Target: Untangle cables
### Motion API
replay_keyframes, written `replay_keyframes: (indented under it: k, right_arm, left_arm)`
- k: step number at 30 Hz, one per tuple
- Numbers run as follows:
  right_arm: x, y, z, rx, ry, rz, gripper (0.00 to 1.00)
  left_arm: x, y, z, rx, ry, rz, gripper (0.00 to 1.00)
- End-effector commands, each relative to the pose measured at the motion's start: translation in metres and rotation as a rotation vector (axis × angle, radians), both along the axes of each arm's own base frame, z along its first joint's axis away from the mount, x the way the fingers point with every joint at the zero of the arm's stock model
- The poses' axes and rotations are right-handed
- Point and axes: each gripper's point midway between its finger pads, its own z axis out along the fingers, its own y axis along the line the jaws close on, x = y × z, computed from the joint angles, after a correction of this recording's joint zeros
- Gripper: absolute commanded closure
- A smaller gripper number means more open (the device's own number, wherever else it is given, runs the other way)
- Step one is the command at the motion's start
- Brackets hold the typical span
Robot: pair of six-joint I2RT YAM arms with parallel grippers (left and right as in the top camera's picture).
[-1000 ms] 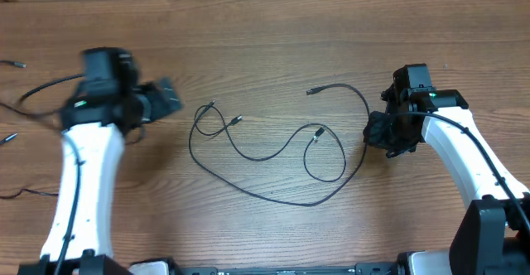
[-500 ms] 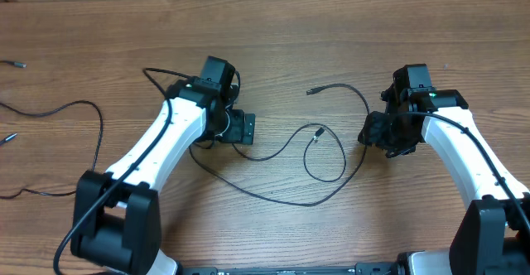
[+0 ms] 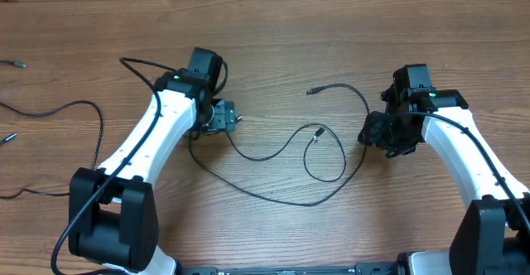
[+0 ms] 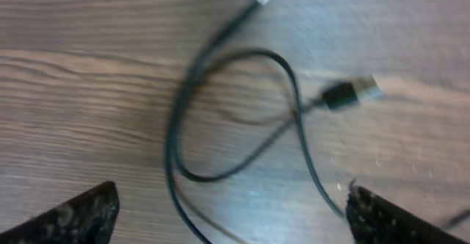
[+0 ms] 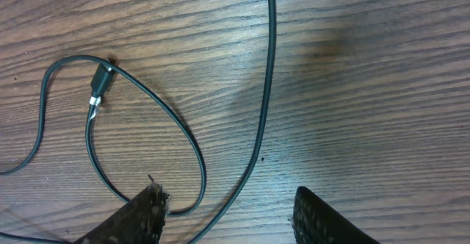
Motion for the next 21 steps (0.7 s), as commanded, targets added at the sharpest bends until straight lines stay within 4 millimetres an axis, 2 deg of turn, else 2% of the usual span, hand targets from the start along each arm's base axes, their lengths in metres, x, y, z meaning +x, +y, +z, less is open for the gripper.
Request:
replay_keyframes:
  k: [1, 6, 14, 21]
  right_arm:
    - [-0.001, 0.001, 0.0, 0.002, -0.004, 0.008, 0.46]
    - [-0.001, 0.001, 0.0, 0.002, -0.004, 0.008, 0.46]
    - [-0.001, 0.001, 0.0, 0.002, -0.004, 0.008, 0.46]
    - [-0.001, 0.001, 0.0, 0.002, -0.003, 0.008, 0.47]
  left_arm:
    - [0.016, 0.02, 0.009, -0.015, -0.057, 0.114, 0.01]
    - [0.024, 0.02, 0.005, -0.118, -0.071, 0.136, 0.08]
    - [0.023, 0.021, -0.002, -0.124, -0.068, 0.141, 0.13]
    - [0.018, 0.02, -0.027, -0.115, 0.001, 0.142, 0.37]
